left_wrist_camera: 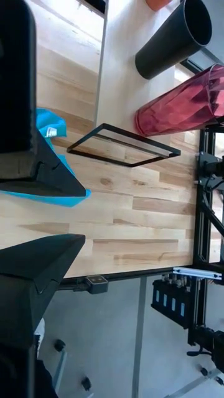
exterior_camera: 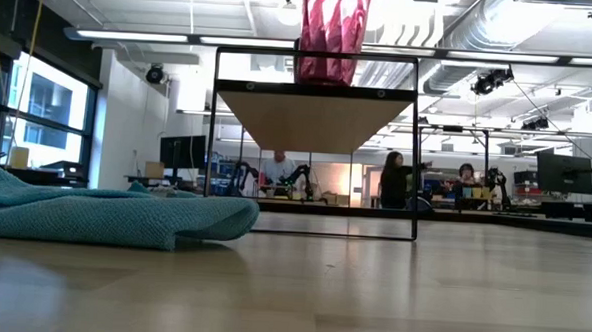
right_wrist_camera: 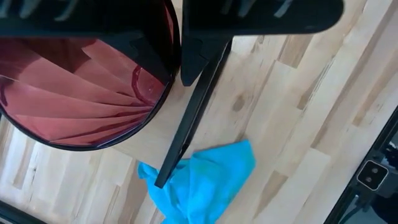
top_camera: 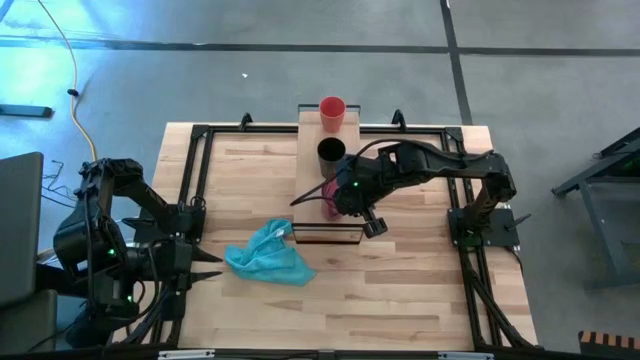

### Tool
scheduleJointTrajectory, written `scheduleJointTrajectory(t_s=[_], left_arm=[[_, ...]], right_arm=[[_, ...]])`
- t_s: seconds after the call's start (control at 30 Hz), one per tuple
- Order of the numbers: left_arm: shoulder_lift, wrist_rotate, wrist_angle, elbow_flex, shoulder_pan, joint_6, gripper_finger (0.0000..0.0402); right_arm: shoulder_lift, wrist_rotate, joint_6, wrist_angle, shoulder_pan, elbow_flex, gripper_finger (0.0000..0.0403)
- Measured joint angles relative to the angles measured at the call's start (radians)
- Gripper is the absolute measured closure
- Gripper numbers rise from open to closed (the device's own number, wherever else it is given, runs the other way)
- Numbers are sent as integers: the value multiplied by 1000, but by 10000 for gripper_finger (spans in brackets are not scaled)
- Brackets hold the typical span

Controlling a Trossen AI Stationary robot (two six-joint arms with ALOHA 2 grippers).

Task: Stack small to large cups/mugs on shelf
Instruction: Put the red cup on the shelf

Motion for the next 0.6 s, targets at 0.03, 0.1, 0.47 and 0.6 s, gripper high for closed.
scheduleJointTrajectory(t_s=[0.03, 0.1, 0.47, 0.6], left_arm=[[0, 0, 0, 0, 0, 0, 305], [0, 0, 0, 0, 0, 0, 305], [0, -1, 0, -1, 0, 0, 305], [0, -1, 0, -1, 0, -4, 305]], right_arm=[[0, -3, 0, 0, 0, 0, 403], [0, -23, 0, 0, 0, 0, 403], [0, -28, -3, -26, 0, 0, 403], [0, -28, -4, -21, 0, 0, 403]])
